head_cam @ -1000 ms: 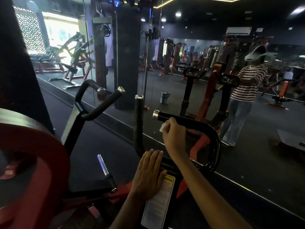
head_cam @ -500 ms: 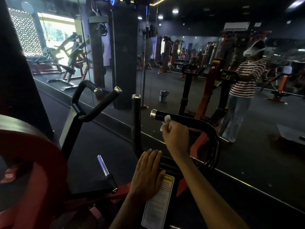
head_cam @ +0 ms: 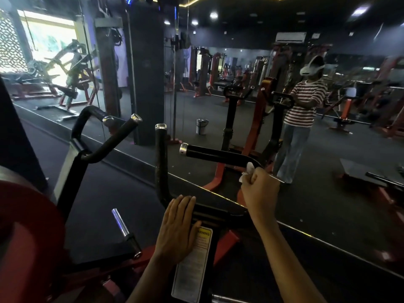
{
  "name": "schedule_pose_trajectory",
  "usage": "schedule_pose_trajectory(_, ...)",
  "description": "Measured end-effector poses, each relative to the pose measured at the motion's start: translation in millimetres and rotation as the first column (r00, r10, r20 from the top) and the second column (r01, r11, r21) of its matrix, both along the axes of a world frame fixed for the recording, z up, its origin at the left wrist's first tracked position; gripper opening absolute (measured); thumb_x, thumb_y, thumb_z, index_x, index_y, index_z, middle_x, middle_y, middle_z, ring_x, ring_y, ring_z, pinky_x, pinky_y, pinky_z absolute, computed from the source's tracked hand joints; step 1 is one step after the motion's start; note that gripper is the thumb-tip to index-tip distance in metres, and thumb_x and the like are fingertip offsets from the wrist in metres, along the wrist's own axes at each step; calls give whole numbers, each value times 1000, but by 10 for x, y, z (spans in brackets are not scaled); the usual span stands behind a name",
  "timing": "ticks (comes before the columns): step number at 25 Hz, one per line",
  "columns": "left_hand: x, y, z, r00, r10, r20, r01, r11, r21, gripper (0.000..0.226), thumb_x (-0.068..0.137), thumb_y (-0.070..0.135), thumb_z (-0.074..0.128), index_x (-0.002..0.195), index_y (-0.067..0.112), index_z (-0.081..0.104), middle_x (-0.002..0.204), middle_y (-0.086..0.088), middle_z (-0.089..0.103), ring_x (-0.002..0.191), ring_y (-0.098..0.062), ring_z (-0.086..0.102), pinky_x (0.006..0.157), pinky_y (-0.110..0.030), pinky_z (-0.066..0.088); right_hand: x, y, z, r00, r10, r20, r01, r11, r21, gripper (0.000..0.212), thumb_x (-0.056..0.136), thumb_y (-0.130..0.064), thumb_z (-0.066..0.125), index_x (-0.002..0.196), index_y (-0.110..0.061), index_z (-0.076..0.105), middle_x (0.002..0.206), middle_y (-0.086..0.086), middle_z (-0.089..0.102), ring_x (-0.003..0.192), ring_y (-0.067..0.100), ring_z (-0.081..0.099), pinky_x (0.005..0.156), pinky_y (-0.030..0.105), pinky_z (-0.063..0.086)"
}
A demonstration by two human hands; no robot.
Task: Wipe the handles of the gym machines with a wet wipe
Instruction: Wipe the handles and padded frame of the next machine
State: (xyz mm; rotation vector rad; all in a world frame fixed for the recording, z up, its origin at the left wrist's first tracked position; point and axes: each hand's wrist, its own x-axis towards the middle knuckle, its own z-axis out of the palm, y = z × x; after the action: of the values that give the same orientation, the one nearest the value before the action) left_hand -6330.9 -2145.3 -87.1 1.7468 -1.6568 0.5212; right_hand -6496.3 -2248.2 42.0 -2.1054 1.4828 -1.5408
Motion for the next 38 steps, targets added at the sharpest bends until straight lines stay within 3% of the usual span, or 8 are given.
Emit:
schedule_pose_trajectory(3, -11, 3, 16, 1000, 1, 3, -1, 1000, 20, 57, 102, 45, 20, 139, 6, 39, 140, -9, 44, 135, -25, 34, 117, -37, 16, -52, 46, 4, 1000, -13, 6, 13, 1000, 7, 13, 84, -7, 66, 82, -2, 54, 64, 2, 54, 52, 2, 50, 47, 8, 28)
schedule_pose_trajectory(7, -53, 32, 30, 1000, 16, -23, -15, 999, 49, 56, 102, 43, 20, 142, 7, 34, 145, -11, 42, 140, -25, 26, 120, -36, 10, -105, 59, -2, 984, 164, -69, -162, 986, 36, 26, 86, -13, 64, 106, -11, 48, 81, 2, 62, 64, 11, 61, 47, 9, 37)
schedule_pose_trajectory(17, -218, 302, -193, 997, 73, -41, -67, 991, 119, 63, 102, 38, 28, 153, 18, -2, 162, -2, -5, 148, -23, -4, 119, -39, 3, 301, 113, 2, 741, 468, -482, -506, 861, 57, 25, 94, -24, 54, 118, -20, 60, 86, -2, 70, 69, 1, 58, 50, 4, 30)
schedule_pose_trajectory(19, -224, 342, -198, 995, 98, -10, -95, 986, 134, 62, 102, 38, 29, 154, 15, 2, 162, -4, -4, 149, -23, -2, 119, -34, -5, 422, 103, 11, 667, 519, -534, -570, 817, 82, 22, 95, -24, 53, 116, -21, 60, 90, -2, 69, 71, -3, 51, 50, 5, 28)
schedule_pose_trajectory(24, -297, 337, -167, 990, 144, -2, -143, 981, 130, 61, 103, 35, 31, 153, 13, 5, 162, -6, -1, 149, -24, -1, 120, -41, 7, 741, 5, 121, 484, 643, -594, -724, 675, 141, 16, 96, -24, 50, 107, -20, 62, 101, -4, 67, 80, 0, 51, 61, 5, 32)
schedule_pose_trajectory(28, -411, 343, -118, 976, 216, 35, -219, 969, 111, 60, 102, 33, 34, 152, 7, 15, 161, -11, 8, 148, -26, 5, 119, -40, 11, 1009, -21, 177, 302, 608, -734, -821, 557, 123, 21, 97, -27, 47, 104, -16, 64, 104, 0, 62, 92, 19, 61, 71, 26, 44)
schedule_pose_trajectory(34, -882, 210, -170, 902, 330, -279, -335, 942, 32, 61, 103, 29, 33, 153, 9, 5, 161, -4, -8, 149, -21, -4, 120, -33, 6, 1232, -24, 261, 8, 411, -912, -935, 326, 139, 17, 97, -26, 47, 102, -17, 60, 112, -3, 53, 95, 15, 59, 71, 29, 50)
schedule_pose_trajectory(38, -1109, 133, -249, 825, 445, -349, -452, 890, 66, 60, 103, 32, 26, 153, 9, 2, 161, -1, -14, 148, -18, -7, 120, -40, 16, 1254, -39, 383, -299, 375, -878, -887, 230, 401, 19, 95, -21, 51, 104, -17, 67, 107, -2, 58, 101, 12, 56, 86, 27, 45)
